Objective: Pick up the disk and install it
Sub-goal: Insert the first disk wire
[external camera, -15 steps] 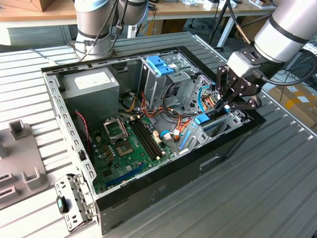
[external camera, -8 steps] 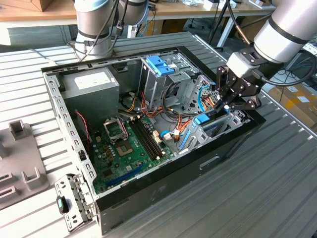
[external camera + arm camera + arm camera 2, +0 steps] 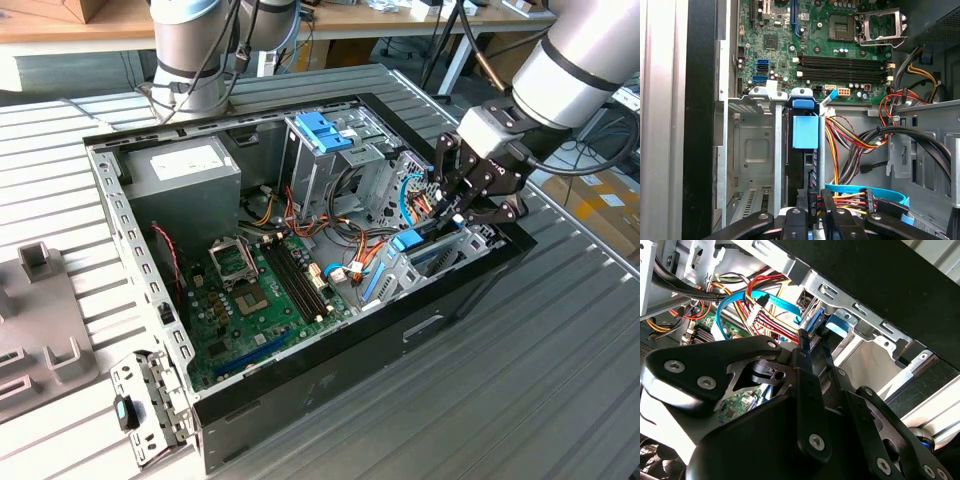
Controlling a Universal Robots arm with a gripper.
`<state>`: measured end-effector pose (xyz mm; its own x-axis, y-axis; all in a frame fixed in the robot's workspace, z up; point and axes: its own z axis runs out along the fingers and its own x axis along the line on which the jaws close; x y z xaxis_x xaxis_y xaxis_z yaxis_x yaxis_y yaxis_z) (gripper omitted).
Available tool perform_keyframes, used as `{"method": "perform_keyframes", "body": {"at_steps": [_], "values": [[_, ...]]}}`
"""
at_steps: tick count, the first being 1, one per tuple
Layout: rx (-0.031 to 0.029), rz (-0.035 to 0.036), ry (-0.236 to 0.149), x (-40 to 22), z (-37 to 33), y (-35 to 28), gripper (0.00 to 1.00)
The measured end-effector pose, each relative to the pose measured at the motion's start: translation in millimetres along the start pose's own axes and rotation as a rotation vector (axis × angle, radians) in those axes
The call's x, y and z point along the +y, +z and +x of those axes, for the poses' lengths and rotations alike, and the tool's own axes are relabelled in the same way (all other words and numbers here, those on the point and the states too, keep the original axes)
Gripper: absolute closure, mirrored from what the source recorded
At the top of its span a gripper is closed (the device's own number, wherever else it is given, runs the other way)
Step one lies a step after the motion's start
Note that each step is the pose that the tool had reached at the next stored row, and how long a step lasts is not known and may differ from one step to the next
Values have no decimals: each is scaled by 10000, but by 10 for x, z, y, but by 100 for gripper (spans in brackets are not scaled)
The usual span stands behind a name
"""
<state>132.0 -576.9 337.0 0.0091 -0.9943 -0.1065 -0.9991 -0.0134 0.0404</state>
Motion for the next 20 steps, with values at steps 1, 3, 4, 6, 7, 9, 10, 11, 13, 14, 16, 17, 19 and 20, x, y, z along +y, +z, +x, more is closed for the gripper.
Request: {"method": "perform_keyframes", "body": {"at_steps": [1,3,4,6,7,9,10,11,13,14,16,17,19,20], "values": [[0,0,0,0,0,0,75],[-1,0,0,0,0,-1,75],[2,0,0,1,-2,-14,75],[-1,0,0,4,-9,-89,75],[-2,0,0,4,-12,-112,75],[-25,0,-1,7,-18,-171,75],[-40,0,-2,8,-21,-200,75],[-52,1,-2,9,-24,-226,75],[-58,1,-3,10,-26,-247,75],[-61,1,-3,10,-27,-251,75],[-70,1,-3,10,-28,-254,75],[-88,0,-4,8,-28,-256,75],[-98,0,-4,6,-28,-254,77],[-98,-4,-4,3,-27,-250,84]]}}
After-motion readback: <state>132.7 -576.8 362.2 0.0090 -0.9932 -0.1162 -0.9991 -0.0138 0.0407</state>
